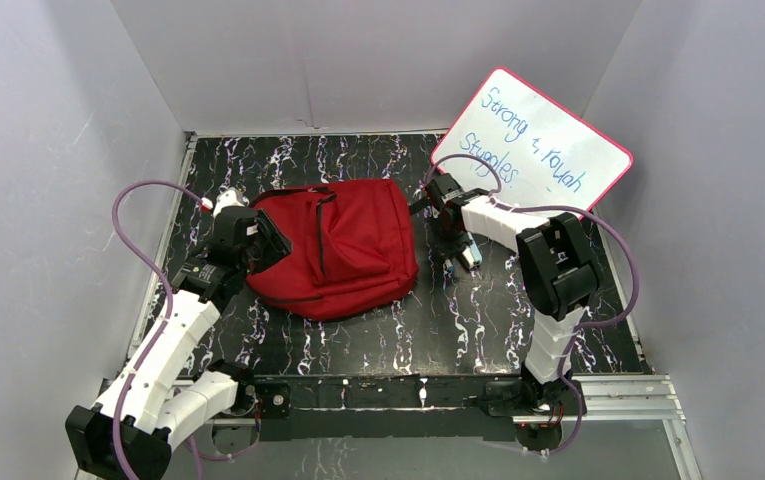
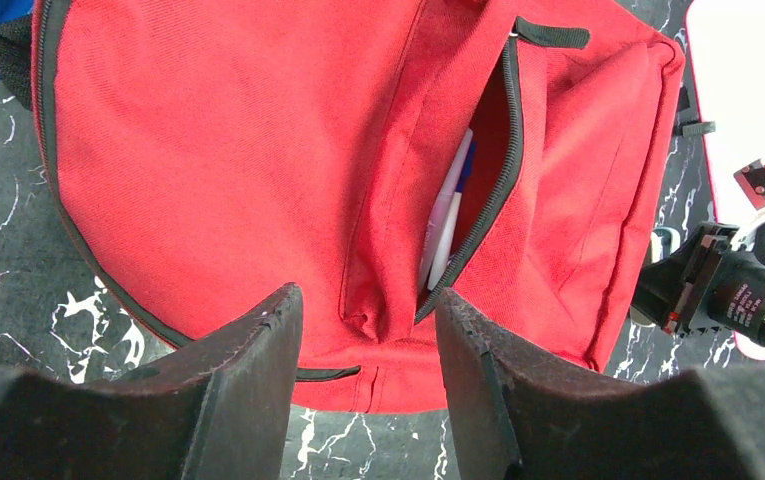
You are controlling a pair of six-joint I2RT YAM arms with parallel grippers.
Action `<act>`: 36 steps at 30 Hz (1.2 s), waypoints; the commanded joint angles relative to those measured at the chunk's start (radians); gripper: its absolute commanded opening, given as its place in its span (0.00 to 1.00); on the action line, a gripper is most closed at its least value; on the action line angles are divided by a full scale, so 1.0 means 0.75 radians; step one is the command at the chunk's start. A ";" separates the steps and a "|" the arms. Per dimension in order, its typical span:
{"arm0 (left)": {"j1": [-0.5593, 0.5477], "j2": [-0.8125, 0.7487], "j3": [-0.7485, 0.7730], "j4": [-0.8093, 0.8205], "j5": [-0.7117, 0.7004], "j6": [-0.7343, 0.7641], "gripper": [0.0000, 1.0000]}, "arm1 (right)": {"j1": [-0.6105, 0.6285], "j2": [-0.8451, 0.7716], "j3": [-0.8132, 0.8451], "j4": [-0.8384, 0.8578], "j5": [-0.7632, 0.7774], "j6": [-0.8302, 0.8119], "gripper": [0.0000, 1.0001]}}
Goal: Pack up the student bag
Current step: Pick up the stationery from the center of the board.
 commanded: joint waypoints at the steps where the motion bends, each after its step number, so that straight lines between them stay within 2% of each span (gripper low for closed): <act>1: -0.003 0.013 0.021 0.035 0.083 0.058 0.49 | -0.002 -0.067 -0.009 -0.029 0.038 0.032 0.00; 5: -0.004 0.086 0.071 0.088 0.259 0.108 0.49 | 0.014 -0.284 -0.035 -0.005 -0.007 0.087 0.00; 8: -0.005 0.117 0.087 0.186 0.433 0.080 0.49 | 0.029 -0.440 -0.037 0.041 -0.118 0.142 0.00; 12: -0.019 0.166 0.114 0.319 0.554 0.000 0.50 | 0.116 -0.489 0.065 0.028 -0.263 0.256 0.00; 18: -0.058 0.227 0.188 0.419 0.573 -0.058 0.52 | 0.247 -0.546 0.031 0.326 -0.544 0.512 0.00; 22: -0.082 0.252 0.208 0.440 0.564 -0.070 0.55 | 0.324 -0.532 0.043 0.461 -0.581 0.629 0.00; 36: -0.147 0.278 0.181 0.483 0.521 -0.149 0.56 | 0.371 -0.434 0.141 0.566 -0.683 0.705 0.00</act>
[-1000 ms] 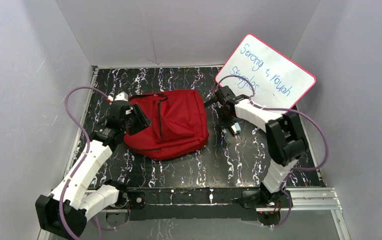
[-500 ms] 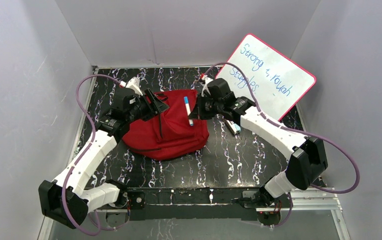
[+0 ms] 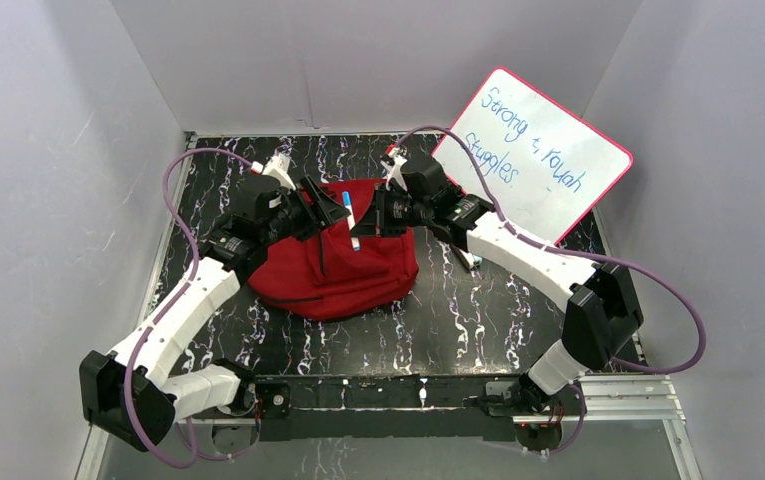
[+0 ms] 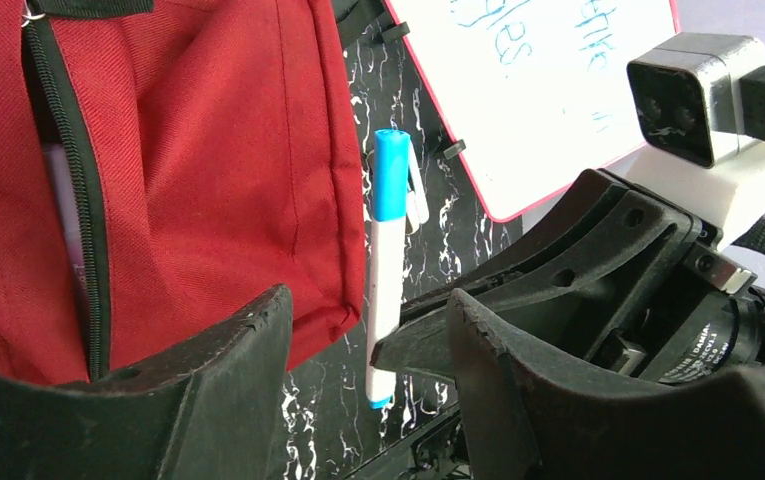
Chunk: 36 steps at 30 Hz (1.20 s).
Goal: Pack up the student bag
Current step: Pick up the stationery from the center of the board.
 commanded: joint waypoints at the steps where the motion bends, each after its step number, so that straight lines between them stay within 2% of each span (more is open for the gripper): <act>1: -0.014 0.003 0.019 0.048 -0.012 -0.027 0.55 | 0.022 -0.004 0.082 0.107 -0.055 0.027 0.00; 8: -0.034 0.029 0.007 0.051 -0.009 -0.033 0.52 | 0.027 -0.008 0.081 0.171 -0.090 0.038 0.00; 15: -0.047 0.027 -0.010 0.051 -0.020 -0.051 0.36 | 0.035 -0.029 0.059 0.232 -0.091 0.040 0.00; 20: -0.052 0.030 -0.021 0.055 -0.027 -0.059 0.17 | 0.036 -0.008 0.060 0.234 -0.086 0.041 0.01; 24: -0.052 0.023 -0.031 0.046 -0.041 -0.056 0.02 | 0.037 0.002 0.055 0.218 -0.070 0.033 0.15; 28: -0.052 0.026 -0.022 -0.007 -0.118 -0.028 0.01 | 0.035 -0.021 0.030 0.181 -0.015 0.005 0.34; 32: -0.020 0.089 0.034 -0.151 -0.246 0.049 0.00 | 0.036 -0.038 0.009 0.147 0.045 -0.017 0.53; 36: 0.142 0.130 0.062 -0.270 -0.248 0.102 0.00 | 0.047 -0.018 0.042 0.070 0.112 -0.057 0.59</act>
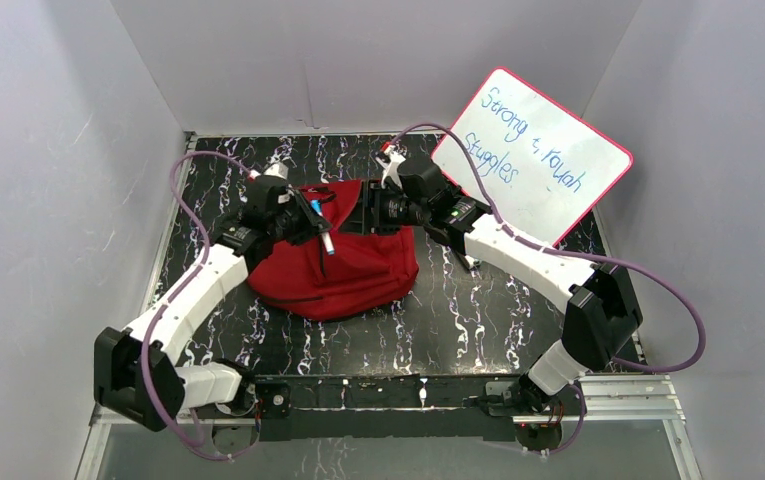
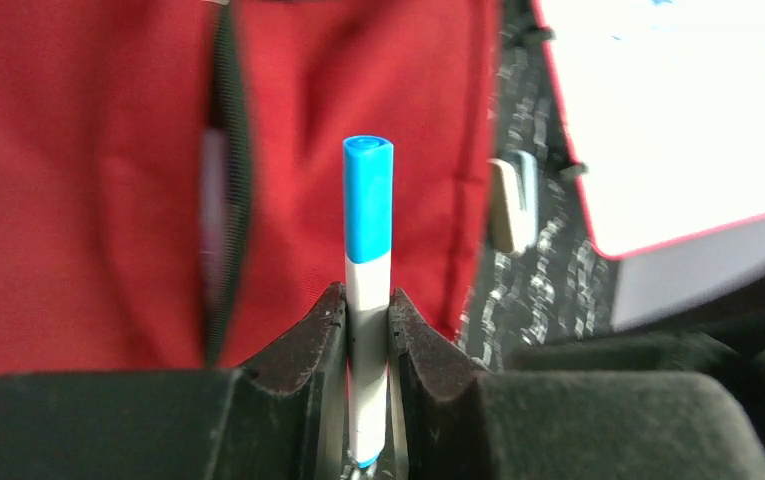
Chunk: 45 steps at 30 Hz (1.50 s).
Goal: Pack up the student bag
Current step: Pick up the stationery from the center of the board, then place the stationery in the student bag.
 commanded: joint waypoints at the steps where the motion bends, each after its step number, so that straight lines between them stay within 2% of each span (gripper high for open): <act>1: 0.204 0.016 0.048 -0.186 -0.082 0.089 0.00 | 0.022 -0.015 0.059 -0.075 0.121 -0.075 0.60; 5: 0.396 -0.050 0.015 -0.281 -0.085 0.156 0.00 | 0.086 0.095 0.227 -0.278 0.314 -0.163 0.62; 9: 0.478 -0.123 -0.012 -0.378 -0.183 0.204 0.00 | 0.164 0.244 0.440 -0.463 0.506 -0.246 0.67; 17: 0.503 -0.211 -0.103 -0.441 -0.226 0.181 0.01 | 0.321 0.563 0.873 -0.723 0.820 -0.348 0.72; 22: 0.505 -0.232 -0.125 -0.441 -0.202 0.179 0.01 | 0.371 0.731 1.066 -0.815 0.918 -0.390 0.73; 26: 0.505 -0.249 -0.145 -0.414 -0.157 0.181 0.01 | 0.382 0.813 1.146 -0.866 1.006 -0.404 0.73; 32: 0.505 -0.252 -0.165 -0.393 -0.125 0.169 0.01 | 0.385 0.831 1.129 -0.871 1.091 -0.425 0.72; 34: 0.505 -0.254 -0.169 -0.389 -0.119 0.167 0.01 | 0.388 0.837 1.129 -0.878 1.104 -0.428 0.69; 39: 0.505 -0.258 -0.177 -0.372 -0.105 0.167 0.01 | 0.390 0.810 1.108 -0.862 1.102 -0.430 0.46; 45: 0.505 -0.245 -0.189 -0.272 0.047 0.167 0.01 | 0.389 0.740 1.026 -0.780 1.056 -0.451 0.22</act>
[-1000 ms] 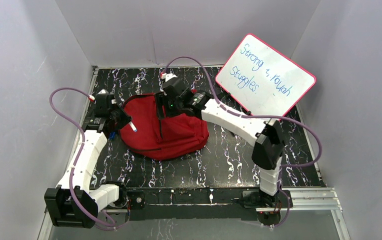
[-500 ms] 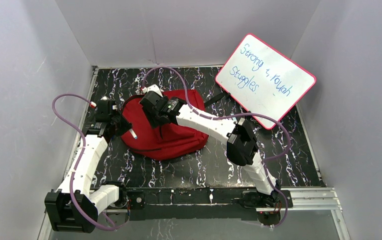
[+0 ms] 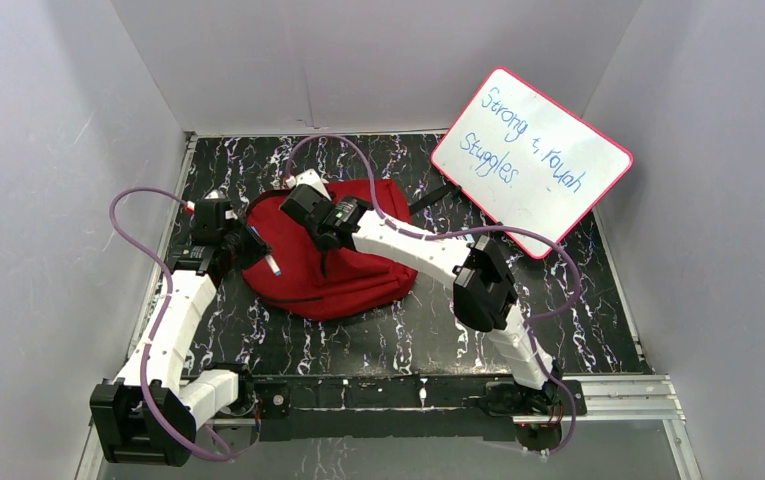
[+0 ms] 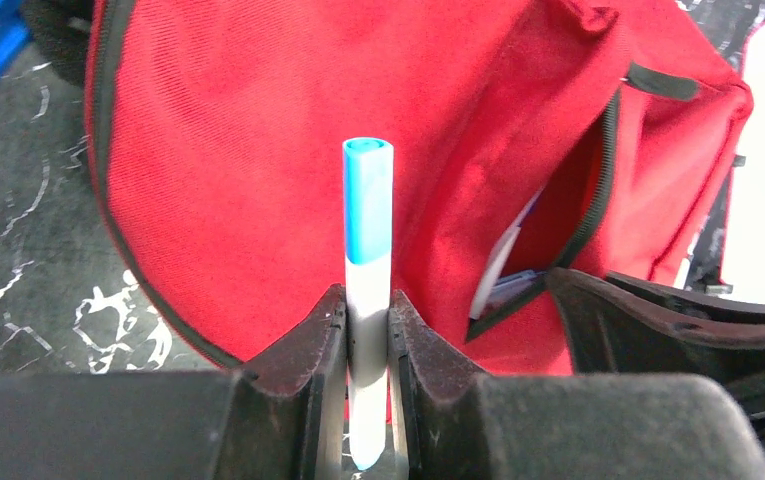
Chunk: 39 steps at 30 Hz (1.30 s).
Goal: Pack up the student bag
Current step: Place the stationery in the student bag.
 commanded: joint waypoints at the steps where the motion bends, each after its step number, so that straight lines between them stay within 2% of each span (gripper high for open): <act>1: 0.007 -0.016 -0.019 0.107 0.138 -0.002 0.01 | 0.001 -0.115 -0.041 0.084 0.002 -0.013 0.19; 6: 0.007 0.025 -0.067 0.289 0.249 -0.070 0.01 | 0.001 -0.172 -0.111 0.142 -0.053 -0.003 0.07; 11: 0.001 0.136 -0.132 0.527 0.364 -0.179 0.00 | -0.001 -0.259 -0.185 0.229 -0.101 0.038 0.02; 20: -0.070 0.215 -0.138 0.730 0.356 -0.254 0.00 | -0.063 -0.295 -0.197 0.281 -0.249 0.099 0.00; 26: -0.152 0.289 -0.130 0.791 0.321 -0.272 0.00 | -0.116 -0.317 -0.241 0.330 -0.351 0.140 0.00; 39: -0.298 0.494 -0.073 0.902 0.312 -0.286 0.00 | -0.131 -0.423 -0.377 0.460 -0.377 0.148 0.00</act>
